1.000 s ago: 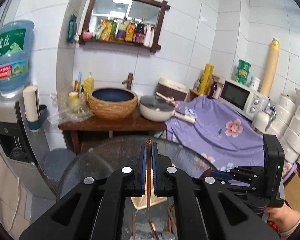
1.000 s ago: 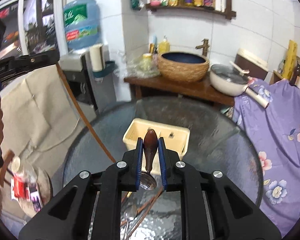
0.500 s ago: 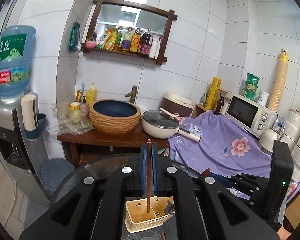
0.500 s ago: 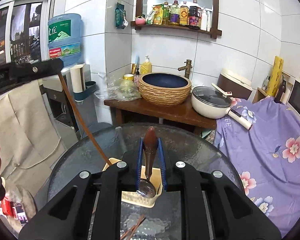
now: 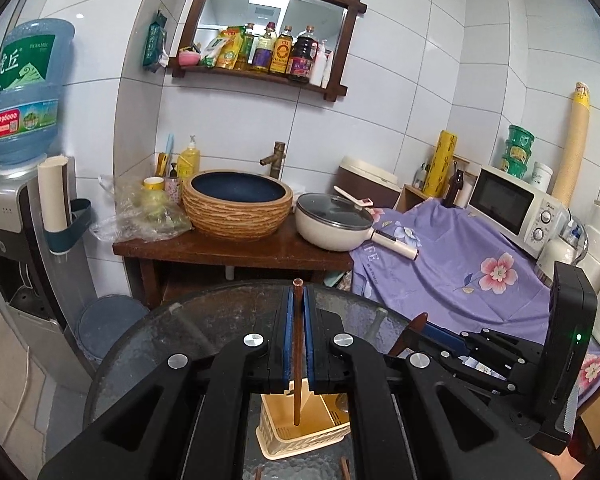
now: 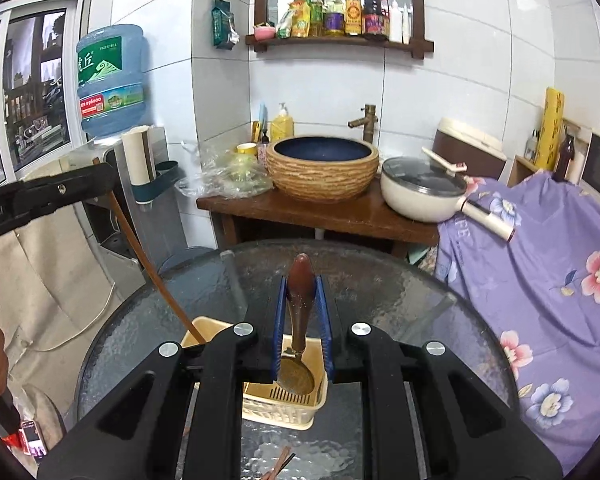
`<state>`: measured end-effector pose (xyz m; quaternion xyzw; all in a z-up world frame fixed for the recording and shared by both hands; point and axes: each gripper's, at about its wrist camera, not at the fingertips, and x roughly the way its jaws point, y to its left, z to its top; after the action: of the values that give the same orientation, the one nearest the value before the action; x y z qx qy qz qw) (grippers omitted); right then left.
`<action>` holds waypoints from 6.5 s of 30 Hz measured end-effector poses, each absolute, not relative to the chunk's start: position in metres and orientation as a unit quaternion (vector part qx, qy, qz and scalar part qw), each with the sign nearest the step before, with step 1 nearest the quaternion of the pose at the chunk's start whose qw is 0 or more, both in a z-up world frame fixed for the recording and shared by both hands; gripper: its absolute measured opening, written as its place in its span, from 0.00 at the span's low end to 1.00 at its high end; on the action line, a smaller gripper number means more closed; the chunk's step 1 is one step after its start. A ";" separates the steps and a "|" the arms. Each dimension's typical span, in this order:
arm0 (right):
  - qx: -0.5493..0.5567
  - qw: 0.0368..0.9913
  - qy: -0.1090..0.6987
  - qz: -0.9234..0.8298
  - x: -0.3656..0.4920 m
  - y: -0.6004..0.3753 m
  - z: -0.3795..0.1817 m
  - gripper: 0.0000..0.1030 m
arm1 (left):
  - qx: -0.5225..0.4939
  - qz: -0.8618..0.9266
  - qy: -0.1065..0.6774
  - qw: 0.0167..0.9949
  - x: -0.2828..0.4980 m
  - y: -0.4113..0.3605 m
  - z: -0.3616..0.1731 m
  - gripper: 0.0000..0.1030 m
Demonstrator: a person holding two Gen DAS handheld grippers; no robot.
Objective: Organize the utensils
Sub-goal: 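Lower chopsticks into the cream basket and open left tool while right tool releases the ladle inside, then withdraw both tools from the basket back over the table, then close left tool on a single wooden chopstick while right tool moves over a metal spoon, then close right tool on the metal spoon while left tool lifts the chopstick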
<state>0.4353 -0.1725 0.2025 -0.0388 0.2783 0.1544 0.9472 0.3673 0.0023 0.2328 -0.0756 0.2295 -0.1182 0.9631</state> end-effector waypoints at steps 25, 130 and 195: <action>-0.032 0.930 0.326 0.164 0.441 -0.175 0.130 0.16 | -0.043 -0.121 0.256 0.958 0.370 -0.014 0.158 0.05; -0.090 0.921 0.352 0.141 0.172 -0.162 -0.035 0.36 | 0.032 -0.057 0.347 0.936 0.130 0.034 -0.045 0.31; -0.101 0.936 0.293 0.165 0.158 -0.179 0.001 0.35 | 0.033 -0.086 0.291 0.952 0.116 0.040 0.007 0.04</action>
<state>0.1578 -0.1786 0.0014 -0.1005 0.2931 0.1653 0.9363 0.1164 0.0403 0.0068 0.0327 0.2909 -0.0855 0.9524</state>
